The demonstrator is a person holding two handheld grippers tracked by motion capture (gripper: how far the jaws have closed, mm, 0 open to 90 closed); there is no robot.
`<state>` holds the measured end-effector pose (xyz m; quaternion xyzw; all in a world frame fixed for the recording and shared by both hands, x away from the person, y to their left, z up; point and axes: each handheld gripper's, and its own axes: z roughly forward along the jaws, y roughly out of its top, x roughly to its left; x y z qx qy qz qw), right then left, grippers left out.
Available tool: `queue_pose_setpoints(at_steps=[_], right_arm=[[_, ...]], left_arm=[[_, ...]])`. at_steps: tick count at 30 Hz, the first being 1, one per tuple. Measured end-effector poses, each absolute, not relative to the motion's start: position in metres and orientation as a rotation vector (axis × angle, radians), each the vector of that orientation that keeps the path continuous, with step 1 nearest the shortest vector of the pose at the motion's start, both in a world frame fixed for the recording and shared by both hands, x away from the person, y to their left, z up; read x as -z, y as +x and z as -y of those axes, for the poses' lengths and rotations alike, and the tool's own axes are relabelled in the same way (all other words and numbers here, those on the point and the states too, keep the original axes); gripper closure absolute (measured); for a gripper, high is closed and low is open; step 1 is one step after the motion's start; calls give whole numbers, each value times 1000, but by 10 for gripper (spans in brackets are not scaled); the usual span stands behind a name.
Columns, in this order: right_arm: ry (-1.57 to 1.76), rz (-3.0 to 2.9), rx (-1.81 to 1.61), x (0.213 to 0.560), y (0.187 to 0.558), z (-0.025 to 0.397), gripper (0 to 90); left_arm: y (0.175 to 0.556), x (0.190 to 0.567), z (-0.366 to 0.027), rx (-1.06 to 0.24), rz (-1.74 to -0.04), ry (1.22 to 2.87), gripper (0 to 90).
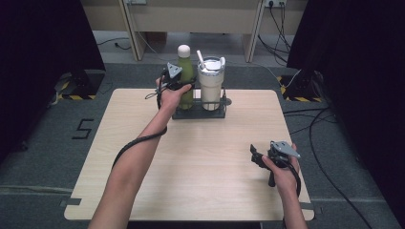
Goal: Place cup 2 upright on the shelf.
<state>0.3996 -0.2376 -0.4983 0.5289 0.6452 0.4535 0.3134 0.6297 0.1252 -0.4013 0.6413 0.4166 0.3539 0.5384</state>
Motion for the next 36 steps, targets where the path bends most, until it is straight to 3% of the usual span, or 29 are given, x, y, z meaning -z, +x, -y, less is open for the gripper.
queue_pose_setpoints(at_steps=[13, 23, 36], right_arm=[[1388, -1702, -1191, 499, 400, 238, 150], [1385, -1710, -1187, 499, 400, 237, 149], [1381, -1714, -1185, 500, 400, 235, 149]], left_arm=[[628, 402, -126, -827, -986, 1542, 198], [625, 404, -127, -828, -1010, 1542, 100], [615, 399, -129, -840, -984, 1542, 56]])
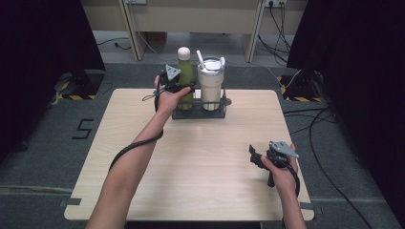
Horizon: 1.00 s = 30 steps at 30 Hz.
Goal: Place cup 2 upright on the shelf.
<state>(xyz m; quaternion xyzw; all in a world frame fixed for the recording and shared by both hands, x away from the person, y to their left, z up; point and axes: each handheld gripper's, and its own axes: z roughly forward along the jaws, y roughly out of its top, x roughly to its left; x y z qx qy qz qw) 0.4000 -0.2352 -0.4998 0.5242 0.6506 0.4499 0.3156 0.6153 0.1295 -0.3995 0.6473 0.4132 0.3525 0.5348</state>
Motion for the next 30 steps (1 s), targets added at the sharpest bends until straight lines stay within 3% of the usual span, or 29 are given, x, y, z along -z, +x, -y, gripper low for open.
queue_pose_setpoints(at_steps=[30], right_arm=[[1377, -1718, -1175, 500, 399, 234, 149]], left_arm=[[579, 394, -149, -875, -927, 1553, 54]])
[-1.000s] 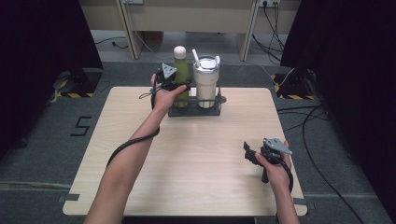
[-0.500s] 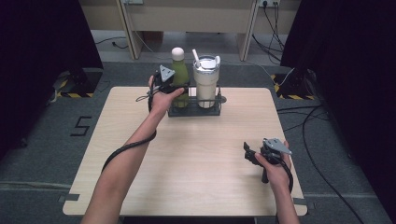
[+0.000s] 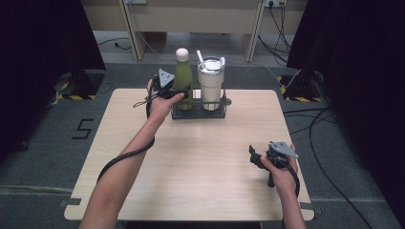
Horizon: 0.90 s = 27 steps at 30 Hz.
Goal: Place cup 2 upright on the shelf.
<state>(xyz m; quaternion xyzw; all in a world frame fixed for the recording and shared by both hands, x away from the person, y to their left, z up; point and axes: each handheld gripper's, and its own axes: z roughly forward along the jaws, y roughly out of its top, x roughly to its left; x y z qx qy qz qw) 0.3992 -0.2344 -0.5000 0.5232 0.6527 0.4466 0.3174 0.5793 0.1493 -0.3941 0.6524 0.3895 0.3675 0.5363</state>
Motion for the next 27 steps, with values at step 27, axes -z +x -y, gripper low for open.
queue_pose_setpoints(at_steps=[27], right_arm=[[1375, -1720, -1175, 500, 399, 233, 149]], left_arm=[[543, 391, -165, -895, -868, 1560, 60]])
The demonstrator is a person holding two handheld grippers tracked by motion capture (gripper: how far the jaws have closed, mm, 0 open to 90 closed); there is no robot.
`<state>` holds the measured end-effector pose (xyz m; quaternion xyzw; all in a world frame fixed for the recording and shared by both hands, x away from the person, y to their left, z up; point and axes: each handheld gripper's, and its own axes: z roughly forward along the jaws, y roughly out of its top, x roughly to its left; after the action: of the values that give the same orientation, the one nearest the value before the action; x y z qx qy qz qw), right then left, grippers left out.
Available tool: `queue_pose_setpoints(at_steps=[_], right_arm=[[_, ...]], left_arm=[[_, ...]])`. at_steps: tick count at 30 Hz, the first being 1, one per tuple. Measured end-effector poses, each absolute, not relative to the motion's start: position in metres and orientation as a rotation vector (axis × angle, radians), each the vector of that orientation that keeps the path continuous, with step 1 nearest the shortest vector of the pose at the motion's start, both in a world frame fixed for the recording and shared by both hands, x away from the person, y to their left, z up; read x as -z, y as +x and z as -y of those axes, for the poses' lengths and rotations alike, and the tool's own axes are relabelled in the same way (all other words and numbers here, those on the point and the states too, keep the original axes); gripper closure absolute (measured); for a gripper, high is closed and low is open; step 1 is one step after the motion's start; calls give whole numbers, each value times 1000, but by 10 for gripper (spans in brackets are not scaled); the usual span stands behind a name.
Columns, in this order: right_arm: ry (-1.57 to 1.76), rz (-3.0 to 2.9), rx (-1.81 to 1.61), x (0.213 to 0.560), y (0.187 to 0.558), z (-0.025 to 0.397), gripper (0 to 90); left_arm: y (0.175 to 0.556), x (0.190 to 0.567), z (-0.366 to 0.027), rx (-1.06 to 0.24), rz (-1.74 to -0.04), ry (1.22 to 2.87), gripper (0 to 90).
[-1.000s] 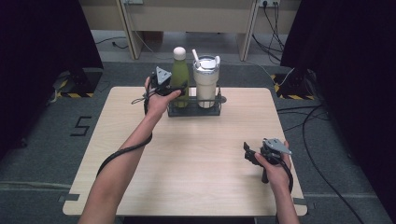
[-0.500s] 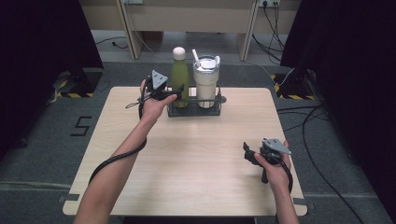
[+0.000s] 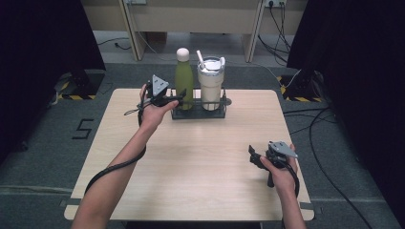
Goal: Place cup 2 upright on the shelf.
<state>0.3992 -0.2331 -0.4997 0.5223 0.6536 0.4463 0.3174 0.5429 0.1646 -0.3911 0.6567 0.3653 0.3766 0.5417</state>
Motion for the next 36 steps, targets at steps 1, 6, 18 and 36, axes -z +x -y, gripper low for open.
queue_pose_setpoints(at_steps=[1, 6, 18, 36], right_arm=[[1383, -1719, -1175, 500, 399, 232, 149], [1370, -1725, -1171, 500, 399, 232, 149], [1368, -1721, -1165, 500, 400, 233, 148], [1365, -1714, -1161, 500, 400, 233, 148]], left_arm=[[542, 391, -165, -895, -866, 1561, 60], [537, 396, -171, -898, -871, 1566, 61], [524, 404, -183, -890, -873, 1576, 61], [500, 416, -198, -878, -868, 1581, 60]])
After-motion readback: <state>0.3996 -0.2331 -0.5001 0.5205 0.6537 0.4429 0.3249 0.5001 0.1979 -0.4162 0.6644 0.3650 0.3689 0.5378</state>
